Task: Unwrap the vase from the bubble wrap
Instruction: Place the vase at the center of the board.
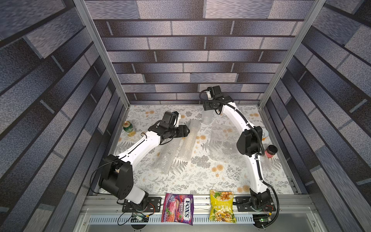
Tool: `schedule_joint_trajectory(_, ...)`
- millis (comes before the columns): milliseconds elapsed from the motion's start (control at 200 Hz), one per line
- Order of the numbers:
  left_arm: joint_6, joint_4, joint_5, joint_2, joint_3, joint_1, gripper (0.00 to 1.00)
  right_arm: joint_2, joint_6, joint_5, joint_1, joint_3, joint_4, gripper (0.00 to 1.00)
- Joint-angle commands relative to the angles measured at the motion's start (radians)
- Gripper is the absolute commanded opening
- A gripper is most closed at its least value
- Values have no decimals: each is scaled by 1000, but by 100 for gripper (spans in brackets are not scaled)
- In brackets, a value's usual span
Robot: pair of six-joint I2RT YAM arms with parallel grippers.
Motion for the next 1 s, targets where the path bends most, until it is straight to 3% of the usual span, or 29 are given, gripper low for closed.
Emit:
schedule_joint_trajectory(0, 13, -10, 0, -40, -4, 8, 73, -51, 27, -6, 5, -54, 18, 28)
schedule_joint_trajectory(396, 6, -8, -18, -60, -26, 6, 71, -59, 21, -27, 6, -36, 3, 67)
schedule_joint_trajectory(687, 7, -10, -26, -70, -44, 6, 72, -72, 5, -36, 4, 32, -25, 80)
schedule_joint_trajectory(992, 7, -25, -41, -80, -54, 6, 71, -141, -6, -13, 5, 44, -47, 82)
